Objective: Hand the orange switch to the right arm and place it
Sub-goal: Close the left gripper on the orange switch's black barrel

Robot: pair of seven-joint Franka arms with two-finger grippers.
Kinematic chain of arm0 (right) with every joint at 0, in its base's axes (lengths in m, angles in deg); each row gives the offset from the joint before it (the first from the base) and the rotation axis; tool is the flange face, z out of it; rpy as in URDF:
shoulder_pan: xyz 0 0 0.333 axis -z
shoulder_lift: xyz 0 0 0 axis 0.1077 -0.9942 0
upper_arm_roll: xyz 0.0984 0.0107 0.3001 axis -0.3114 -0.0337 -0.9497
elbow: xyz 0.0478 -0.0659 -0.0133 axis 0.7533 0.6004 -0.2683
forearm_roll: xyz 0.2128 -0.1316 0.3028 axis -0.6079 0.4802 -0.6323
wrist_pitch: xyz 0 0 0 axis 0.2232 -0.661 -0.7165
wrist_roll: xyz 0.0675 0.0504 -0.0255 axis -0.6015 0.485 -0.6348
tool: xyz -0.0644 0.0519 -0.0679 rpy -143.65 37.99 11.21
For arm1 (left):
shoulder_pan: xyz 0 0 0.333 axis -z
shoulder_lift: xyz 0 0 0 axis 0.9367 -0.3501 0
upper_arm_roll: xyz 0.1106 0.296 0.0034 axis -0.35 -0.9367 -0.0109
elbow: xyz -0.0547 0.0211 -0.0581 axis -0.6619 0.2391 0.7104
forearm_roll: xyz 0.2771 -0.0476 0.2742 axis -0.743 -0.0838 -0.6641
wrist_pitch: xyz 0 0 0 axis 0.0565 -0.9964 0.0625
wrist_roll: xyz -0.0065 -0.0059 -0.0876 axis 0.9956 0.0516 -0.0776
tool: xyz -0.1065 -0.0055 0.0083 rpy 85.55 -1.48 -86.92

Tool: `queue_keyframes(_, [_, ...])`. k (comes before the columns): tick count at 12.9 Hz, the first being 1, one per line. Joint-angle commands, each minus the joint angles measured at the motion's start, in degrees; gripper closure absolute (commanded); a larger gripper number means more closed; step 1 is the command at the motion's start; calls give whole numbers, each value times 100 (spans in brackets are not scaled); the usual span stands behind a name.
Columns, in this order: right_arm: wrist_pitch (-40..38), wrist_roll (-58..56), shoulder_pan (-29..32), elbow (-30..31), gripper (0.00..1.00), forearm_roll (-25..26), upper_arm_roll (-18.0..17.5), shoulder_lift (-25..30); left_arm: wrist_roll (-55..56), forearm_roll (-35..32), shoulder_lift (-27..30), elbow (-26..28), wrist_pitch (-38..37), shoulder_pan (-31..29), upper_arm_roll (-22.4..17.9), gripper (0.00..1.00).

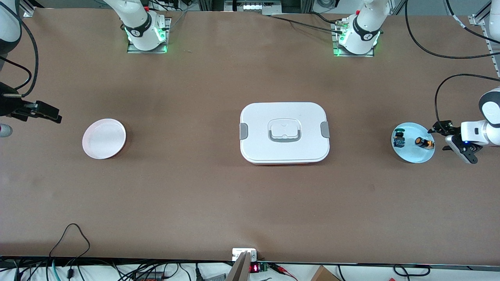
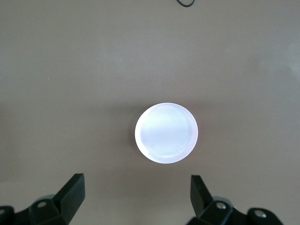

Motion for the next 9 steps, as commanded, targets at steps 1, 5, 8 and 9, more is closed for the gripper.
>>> queue_keyframes(1, [-87, -9, 9, -9, 0, -83, -23, 51, 1271, 31, -36, -34, -249, -8, 31, 0])
queue_keyframes(5, [-209, 17, -17, 26, 0, -48, -23, 8, 1494, 40, -229, -51, 39, 45, 75, 0])
queue_keyframes(8, [-166, 17, 0, 26, 0, 14, -23, -115, 1547, 31, -265, -77, 155, 185, 66, 0])
queue_keyframes(9, [-157, 26, 0, 26, 0, -4, -23, -185, 1547, 22, -282, -182, 155, 194, 66, 0])
